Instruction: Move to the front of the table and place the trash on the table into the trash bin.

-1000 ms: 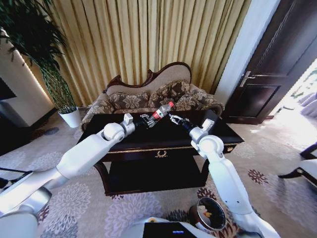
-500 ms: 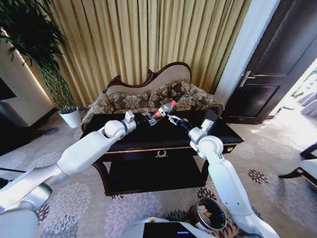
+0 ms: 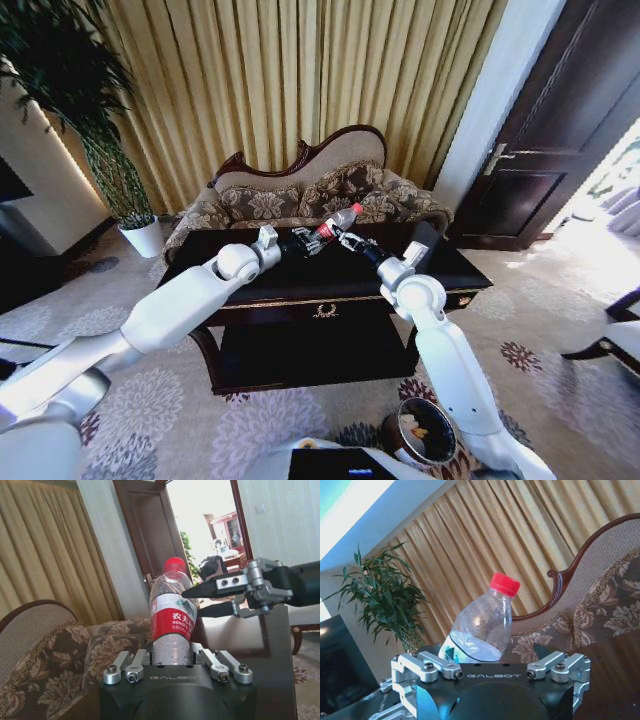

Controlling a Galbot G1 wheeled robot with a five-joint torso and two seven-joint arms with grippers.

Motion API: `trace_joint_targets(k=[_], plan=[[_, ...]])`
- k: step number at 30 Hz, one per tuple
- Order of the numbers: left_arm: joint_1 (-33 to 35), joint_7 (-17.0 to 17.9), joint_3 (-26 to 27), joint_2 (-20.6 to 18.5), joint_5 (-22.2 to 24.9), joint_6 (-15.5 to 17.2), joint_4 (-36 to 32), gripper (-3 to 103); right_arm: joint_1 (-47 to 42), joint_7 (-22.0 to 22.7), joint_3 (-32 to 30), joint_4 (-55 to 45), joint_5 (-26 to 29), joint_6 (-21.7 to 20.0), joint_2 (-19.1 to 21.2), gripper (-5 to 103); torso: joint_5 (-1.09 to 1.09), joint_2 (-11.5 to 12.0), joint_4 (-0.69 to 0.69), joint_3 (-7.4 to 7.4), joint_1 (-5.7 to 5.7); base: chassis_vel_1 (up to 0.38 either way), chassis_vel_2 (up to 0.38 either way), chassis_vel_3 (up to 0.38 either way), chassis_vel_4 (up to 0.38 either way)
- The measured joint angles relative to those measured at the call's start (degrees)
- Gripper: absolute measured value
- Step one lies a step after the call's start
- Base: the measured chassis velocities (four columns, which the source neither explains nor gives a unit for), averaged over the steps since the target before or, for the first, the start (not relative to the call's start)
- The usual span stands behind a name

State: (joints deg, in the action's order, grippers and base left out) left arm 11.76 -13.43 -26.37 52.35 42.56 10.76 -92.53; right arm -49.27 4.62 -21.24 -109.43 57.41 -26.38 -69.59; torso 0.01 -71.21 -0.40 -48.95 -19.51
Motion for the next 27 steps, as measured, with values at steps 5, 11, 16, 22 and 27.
trace_joint_targets(k=[5,11,16,22,27], plan=[[0.03,-0.03,-0.20,0.28,-0.02,0.01,0.14,35,0.00,-0.01,0.01,-0.40,0.02,0.00,-0.05,100,0.00,0.00,0.01,0.00,0.00,0.000,0.000,0.000,0.000],[-0.64,0.38,-0.73,1.29,0.67,0.13,-0.02,35,-0.04,0.01,0.32,-0.58,-0.24,0.06,-0.21,100,0.00,0.00,0.00,0.00,0.00,0.000,0.000,0.000,0.000],[-0.92,0.98,-1.20,2.00,0.83,0.27,-0.10,35,-0.06,0.01,0.41,-0.57,-0.33,0.11,-0.26,100,0.00,0.00,0.00,0.00,0.00,0.000,0.000,0.000,0.000],[-0.80,1.11,-1.66,2.50,0.86,0.37,-0.24,35,-0.23,-0.43,0.40,-0.41,-0.82,0.36,-0.26,100,0.00,0.00,0.00,0.00,0.00,0.000,0.000,0.000,0.000],[-0.77,1.45,-2.07,3.37,0.89,0.43,-0.30,35,-0.21,-0.49,0.56,-0.13,-1.05,0.44,-0.53,100,0.00,0.00,0.00,0.00,0.00,0.000,0.000,0.000,0.000]])
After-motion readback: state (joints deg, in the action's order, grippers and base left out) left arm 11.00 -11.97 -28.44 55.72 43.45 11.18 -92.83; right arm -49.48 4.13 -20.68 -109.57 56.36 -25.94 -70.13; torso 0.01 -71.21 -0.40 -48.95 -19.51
